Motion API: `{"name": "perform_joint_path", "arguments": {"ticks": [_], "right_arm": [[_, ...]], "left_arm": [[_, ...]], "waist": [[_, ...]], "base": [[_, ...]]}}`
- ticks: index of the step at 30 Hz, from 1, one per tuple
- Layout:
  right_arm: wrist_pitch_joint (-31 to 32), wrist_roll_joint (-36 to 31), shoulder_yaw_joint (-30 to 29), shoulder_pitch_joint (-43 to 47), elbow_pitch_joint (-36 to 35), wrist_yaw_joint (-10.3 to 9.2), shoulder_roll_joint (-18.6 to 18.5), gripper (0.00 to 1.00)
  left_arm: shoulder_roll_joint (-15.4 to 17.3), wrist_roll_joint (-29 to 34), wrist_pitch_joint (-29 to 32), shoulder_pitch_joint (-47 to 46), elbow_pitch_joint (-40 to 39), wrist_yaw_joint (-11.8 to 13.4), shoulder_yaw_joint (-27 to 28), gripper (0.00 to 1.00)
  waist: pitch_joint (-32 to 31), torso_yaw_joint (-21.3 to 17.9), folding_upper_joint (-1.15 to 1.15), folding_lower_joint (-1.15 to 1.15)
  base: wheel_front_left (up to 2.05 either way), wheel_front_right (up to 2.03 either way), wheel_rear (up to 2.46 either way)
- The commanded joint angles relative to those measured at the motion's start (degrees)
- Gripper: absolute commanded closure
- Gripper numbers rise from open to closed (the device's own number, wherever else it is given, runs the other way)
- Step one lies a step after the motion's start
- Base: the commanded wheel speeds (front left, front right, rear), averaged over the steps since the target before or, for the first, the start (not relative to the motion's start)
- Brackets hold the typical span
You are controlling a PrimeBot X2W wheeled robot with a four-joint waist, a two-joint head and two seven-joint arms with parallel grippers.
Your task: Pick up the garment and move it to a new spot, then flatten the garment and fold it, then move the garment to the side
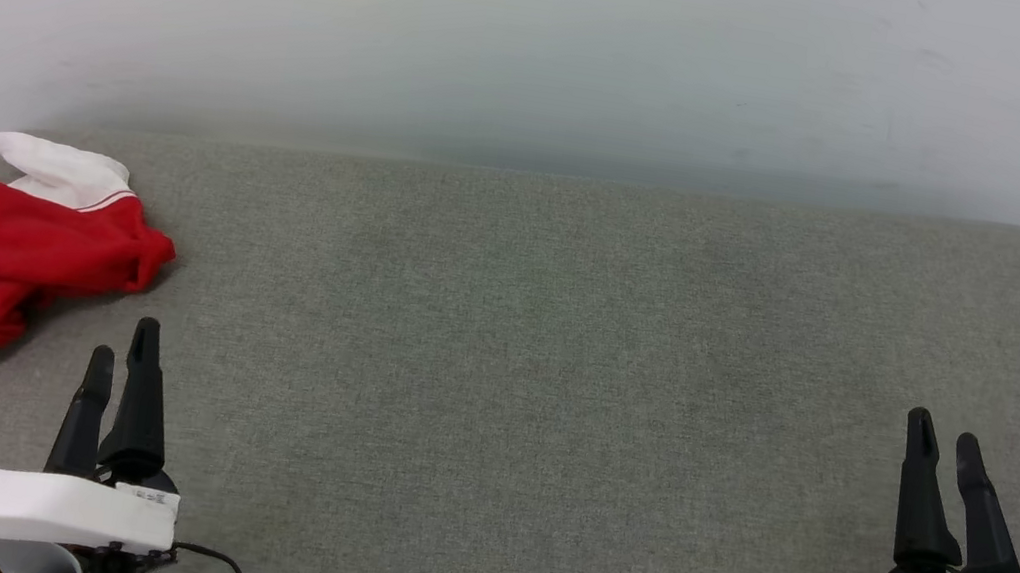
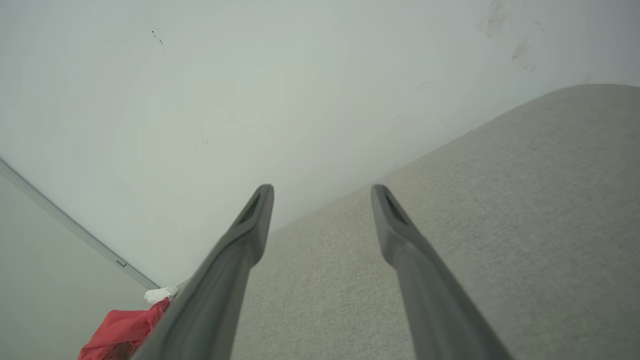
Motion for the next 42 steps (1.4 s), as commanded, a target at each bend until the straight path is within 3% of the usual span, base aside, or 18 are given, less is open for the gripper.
{"name": "perform_joint_path", "arguments": {"ticks": [1, 11, 15, 19, 20, 30, 38, 42], "right_arm": [[-0.60, -2.48, 0.25, -0.38, -1.58, 0.00, -0.18, 0.00], [-2.25, -13.50, 2.25, 0.09, -3.41, 0.00, -0.21, 0.00], [-2.85, -17.42, 3.03, 0.32, -3.84, 0.00, -0.22, 0.00], [-3.47, -20.47, 3.44, 0.75, -3.90, 0.00, -0.23, 0.00], [-3.90, -22.77, 3.83, 0.96, -4.08, 0.00, -0.23, 0.00], [-5.56, -29.87, 4.02, 1.90, -2.73, 0.00, -0.26, 0.00], [-6.58, -31.82, 5.13, 2.02, -3.00, 0.00, -0.28, 0.00], [-7.08, -32.57, 5.37, 2.22, -3.27, -0.01, -0.27, 0.00]], "left_arm": [[0.17, 2.91, -0.50, -0.23, -1.68, 0.60, -0.65, 0.00], [0.23, 19.19, -2.17, 0.74, -5.66, 4.39, -7.88, 0.00], [1.88, 23.29, -2.76, 0.96, -6.01, 5.55, -11.63, 0.00], [3.37, 26.34, -3.33, 1.01, -6.17, 8.65, -14.80, 0.00], [4.99, 28.16, -3.81, 0.84, -5.52, 9.93, -17.69, 0.00], [7.93, 33.26, -5.38, 1.18, -2.14, 14.55, -23.41, 0.00], [9.07, 36.89, -6.39, 1.15, -2.22, 16.28, -26.49, 0.00], [8.00, 35.79, -6.85, 2.02, -2.65, 15.51, -25.56, 0.00]], "waist": [[0.04, -0.02, 0.00, 0.00], [0.32, -0.40, 0.00, 0.00], [0.28, -0.48, 0.00, 0.00], [0.19, -0.47, 0.00, 0.00], [0.16, -0.52, 0.00, 0.00], [0.08, -0.82, 0.00, 0.00], [0.09, -0.99, 0.00, 0.00], [0.14, -1.00, 0.00, 0.00]], "base": [[0.00, 0.00, 0.00], [0.00, 0.00, 0.00], [0.00, 0.00, 0.00], [0.00, 0.00, 0.00], [0.00, 0.00, 0.00], [0.00, 0.00, 0.00], [0.00, 0.00, 0.00], [0.00, 0.00, 0.00]]}}
